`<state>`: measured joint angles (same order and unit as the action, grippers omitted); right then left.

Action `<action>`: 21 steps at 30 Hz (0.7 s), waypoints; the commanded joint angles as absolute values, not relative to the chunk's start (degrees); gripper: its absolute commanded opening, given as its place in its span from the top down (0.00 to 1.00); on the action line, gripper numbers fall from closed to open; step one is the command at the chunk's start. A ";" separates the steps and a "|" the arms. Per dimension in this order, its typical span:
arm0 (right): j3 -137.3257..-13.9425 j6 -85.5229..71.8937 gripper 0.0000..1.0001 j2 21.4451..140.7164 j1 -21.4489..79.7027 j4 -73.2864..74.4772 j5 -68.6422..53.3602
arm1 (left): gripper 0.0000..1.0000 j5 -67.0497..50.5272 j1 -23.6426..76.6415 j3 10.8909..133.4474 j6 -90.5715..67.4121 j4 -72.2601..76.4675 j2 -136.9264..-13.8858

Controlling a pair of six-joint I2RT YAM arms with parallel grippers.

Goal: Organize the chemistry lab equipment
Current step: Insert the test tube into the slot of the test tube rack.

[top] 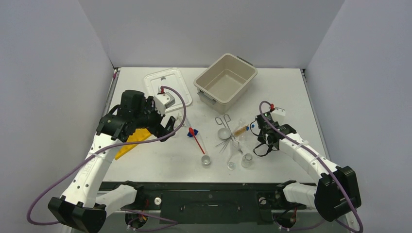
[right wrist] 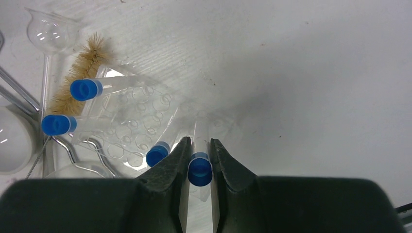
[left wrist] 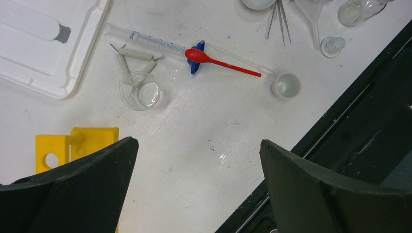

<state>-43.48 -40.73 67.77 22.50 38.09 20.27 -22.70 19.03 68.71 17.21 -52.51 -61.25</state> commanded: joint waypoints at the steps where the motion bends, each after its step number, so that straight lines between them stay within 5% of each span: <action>1: -41.89 -40.31 1.00 68.94 22.22 36.50 19.93 | 0.03 -22.40 18.75 68.72 18.21 -50.83 -60.55; 12: -40.34 -40.38 1.00 68.50 22.15 36.82 19.51 | 0.03 -22.50 18.85 68.31 18.10 -50.10 -60.85; 21: -41.76 -40.95 0.63 66.47 22.15 37.53 19.40 | 0.04 -22.00 18.81 68.47 18.60 -50.80 -60.15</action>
<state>-39.86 -40.84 69.73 22.48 37.32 18.59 -22.35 19.03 67.99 18.20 -52.42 -61.28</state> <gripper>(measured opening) 0.325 0.967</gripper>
